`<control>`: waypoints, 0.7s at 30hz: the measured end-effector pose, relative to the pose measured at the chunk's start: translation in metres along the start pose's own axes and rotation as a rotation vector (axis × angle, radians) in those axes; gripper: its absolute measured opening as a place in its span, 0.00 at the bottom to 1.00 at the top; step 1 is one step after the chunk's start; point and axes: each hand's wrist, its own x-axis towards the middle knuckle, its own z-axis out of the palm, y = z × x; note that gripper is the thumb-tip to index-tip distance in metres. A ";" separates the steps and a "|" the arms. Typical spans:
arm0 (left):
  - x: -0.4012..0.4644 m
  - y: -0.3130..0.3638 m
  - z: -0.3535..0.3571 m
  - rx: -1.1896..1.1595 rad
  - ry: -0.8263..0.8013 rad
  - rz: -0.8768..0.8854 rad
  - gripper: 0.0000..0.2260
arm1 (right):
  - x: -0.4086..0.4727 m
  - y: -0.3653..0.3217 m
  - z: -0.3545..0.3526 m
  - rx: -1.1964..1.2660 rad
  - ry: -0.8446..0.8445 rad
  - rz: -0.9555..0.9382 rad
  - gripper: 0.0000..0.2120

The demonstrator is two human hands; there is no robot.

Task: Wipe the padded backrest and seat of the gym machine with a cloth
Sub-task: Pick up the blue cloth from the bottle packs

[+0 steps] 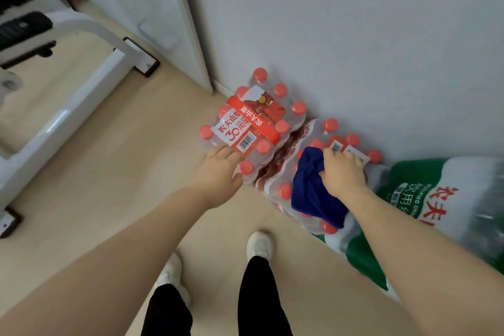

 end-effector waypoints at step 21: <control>-0.273 -0.155 -0.269 -0.834 0.212 -0.237 0.11 | -0.180 -0.358 -0.328 1.038 -0.611 -0.656 0.12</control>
